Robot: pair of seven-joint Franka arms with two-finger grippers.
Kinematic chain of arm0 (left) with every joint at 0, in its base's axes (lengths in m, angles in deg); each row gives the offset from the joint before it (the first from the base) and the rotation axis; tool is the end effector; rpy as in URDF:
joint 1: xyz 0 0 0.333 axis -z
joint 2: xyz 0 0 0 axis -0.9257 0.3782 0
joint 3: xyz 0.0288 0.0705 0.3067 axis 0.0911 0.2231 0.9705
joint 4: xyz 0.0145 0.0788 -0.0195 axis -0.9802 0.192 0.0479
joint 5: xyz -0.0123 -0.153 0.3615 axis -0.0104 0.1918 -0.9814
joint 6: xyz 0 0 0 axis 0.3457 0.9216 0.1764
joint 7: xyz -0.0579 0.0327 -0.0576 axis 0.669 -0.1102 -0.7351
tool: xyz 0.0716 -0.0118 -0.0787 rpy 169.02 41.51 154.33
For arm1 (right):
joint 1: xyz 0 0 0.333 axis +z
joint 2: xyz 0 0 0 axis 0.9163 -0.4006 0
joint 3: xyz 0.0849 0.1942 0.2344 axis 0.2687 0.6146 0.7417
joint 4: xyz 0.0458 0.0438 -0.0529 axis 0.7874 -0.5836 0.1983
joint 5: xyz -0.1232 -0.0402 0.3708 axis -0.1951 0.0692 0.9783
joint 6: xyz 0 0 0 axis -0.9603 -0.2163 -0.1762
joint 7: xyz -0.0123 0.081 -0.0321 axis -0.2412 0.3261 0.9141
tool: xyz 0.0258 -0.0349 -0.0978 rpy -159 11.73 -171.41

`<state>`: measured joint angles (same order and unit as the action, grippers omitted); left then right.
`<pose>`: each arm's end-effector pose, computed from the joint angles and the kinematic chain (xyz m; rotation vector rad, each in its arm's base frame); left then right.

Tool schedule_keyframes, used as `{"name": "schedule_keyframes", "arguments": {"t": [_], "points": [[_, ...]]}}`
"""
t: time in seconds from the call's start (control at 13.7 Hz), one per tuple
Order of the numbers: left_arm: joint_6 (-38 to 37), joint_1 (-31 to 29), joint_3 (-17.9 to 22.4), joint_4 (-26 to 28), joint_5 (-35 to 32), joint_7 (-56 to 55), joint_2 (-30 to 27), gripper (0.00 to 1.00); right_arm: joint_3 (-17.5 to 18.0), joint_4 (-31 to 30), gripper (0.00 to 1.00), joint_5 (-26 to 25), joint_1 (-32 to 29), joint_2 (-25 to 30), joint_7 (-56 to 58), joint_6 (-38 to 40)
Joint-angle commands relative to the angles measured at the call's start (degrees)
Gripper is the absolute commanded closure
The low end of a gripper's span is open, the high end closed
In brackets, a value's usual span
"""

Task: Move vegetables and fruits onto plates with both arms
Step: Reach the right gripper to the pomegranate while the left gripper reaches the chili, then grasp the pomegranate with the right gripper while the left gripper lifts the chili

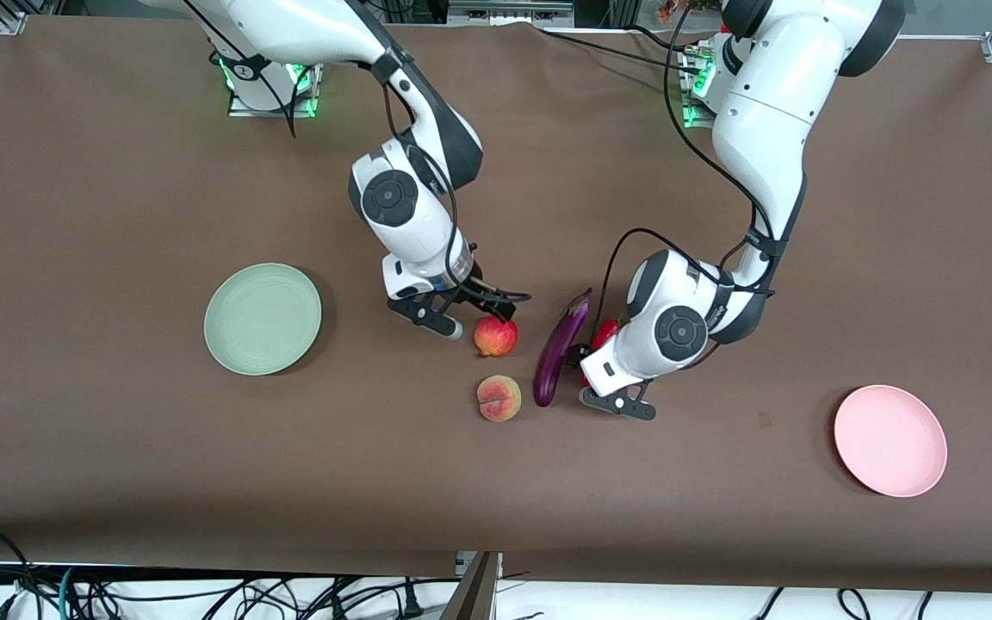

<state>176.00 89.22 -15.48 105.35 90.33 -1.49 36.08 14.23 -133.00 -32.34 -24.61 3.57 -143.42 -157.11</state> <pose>0.6576 -0.3068 0.1762 2.9540 -0.3541 -0.0934 0.5644 0.4613 0.2806 -2.7477 0.7200 -0.0597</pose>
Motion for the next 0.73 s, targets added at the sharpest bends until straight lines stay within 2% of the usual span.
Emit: {"name": "schedule_keyframes", "arguments": {"t": [0.0, 0.07, 0.15, 0.37, 0.44, 0.66], "points": [[-0.16, 1.49, 0.85, 1.75, 0.34, 0.3, -0.27, 0.0, -0.63, 1.08, 0.0, 0.19, 0.85, -2.58, -0.88, -3.26], [-0.16, 1.49, 0.94, 2.19, 0.25, 0.38, -0.27, 0.0, -0.63, 1.08, 0.0, 0.1, 0.85, -3.19, -0.79, -3.44], [-0.16, 1.41, 0.94, 2.2, -0.45, 0.64, -0.27, 0.18, -0.63, 1.08, 0.0, 0.18, 0.76, -3.89, -0.79, -3.62], [-0.08, 1.49, 1.03, 2.2, -4.74, 0.39, -0.27, 0.83, -0.72, 4.05, 0.0, 0.18, 0.76, -7.93, -0.79, -7.48], [-0.34, 1.32, 0.94, 2.28, -5.37, 0.21, -0.36, 1.0, -0.72, 5.02, 0.01, 0.27, 0.76, -8.81, -0.88, -7.58], [-2.44, 0.79, 2.86, 1.93, -5.55, 1.17, -0.97, 1.0, -0.72, 5.3, 0.01, 0.18, 0.85, -9.35, -0.96, -7.66]]}}
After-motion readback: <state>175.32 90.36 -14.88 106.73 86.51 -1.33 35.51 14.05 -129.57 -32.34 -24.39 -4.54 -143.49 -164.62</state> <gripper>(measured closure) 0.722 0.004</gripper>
